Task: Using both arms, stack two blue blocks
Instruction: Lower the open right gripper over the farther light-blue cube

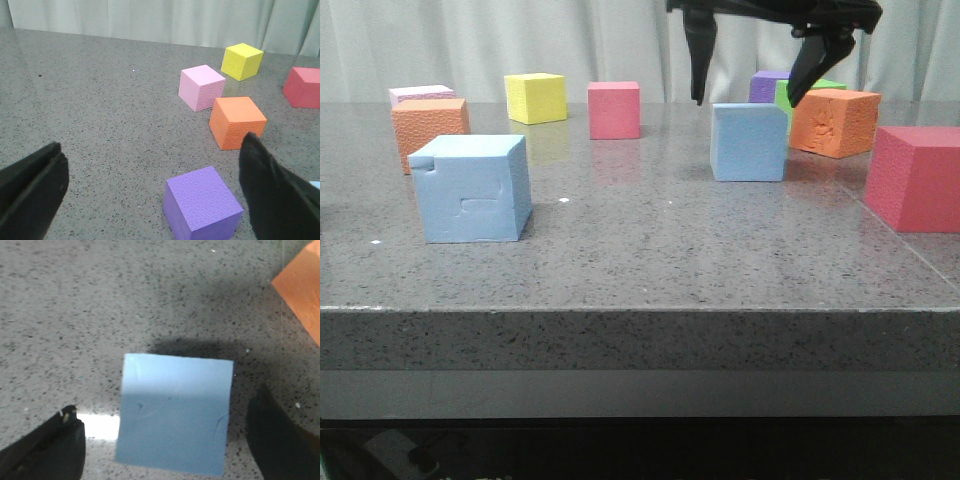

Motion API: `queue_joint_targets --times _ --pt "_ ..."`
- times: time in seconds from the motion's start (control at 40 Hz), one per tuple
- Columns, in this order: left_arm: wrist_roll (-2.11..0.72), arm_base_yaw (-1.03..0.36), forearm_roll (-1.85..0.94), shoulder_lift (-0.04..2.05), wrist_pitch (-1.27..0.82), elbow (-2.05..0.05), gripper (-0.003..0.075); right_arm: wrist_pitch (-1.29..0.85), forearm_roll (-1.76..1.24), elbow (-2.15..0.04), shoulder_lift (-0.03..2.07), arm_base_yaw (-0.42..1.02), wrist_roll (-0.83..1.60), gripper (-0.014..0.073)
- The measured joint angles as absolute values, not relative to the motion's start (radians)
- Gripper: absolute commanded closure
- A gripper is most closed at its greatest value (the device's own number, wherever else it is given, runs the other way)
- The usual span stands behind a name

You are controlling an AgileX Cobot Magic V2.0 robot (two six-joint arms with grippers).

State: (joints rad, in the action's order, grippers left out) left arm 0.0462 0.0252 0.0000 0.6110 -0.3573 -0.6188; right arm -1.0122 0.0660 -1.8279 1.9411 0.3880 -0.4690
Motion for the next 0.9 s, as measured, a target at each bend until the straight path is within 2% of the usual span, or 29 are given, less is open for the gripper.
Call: queue_joint_targets --times 0.38,0.45,0.55,0.65,0.9 --pt "0.046 0.025 0.000 0.611 -0.357 -0.620 0.0048 -1.000 0.067 -1.828 1.972 0.384 -0.471 -0.0050" --pt "0.046 0.025 0.000 0.611 -0.357 -0.620 0.0048 -1.000 0.067 -1.828 1.972 0.384 -0.471 0.0005" --pt "0.046 0.025 0.000 0.611 -0.357 -0.620 0.0048 -1.000 0.067 -1.828 1.972 0.384 -0.471 0.0155" --pt "0.046 0.025 0.000 0.611 -0.357 -0.620 0.0048 -1.002 0.067 -1.828 1.972 0.384 -0.473 0.0263" --pt "0.046 0.025 0.000 0.611 -0.357 -0.620 0.0048 -1.006 0.067 -1.830 1.970 0.384 -0.473 0.0275"
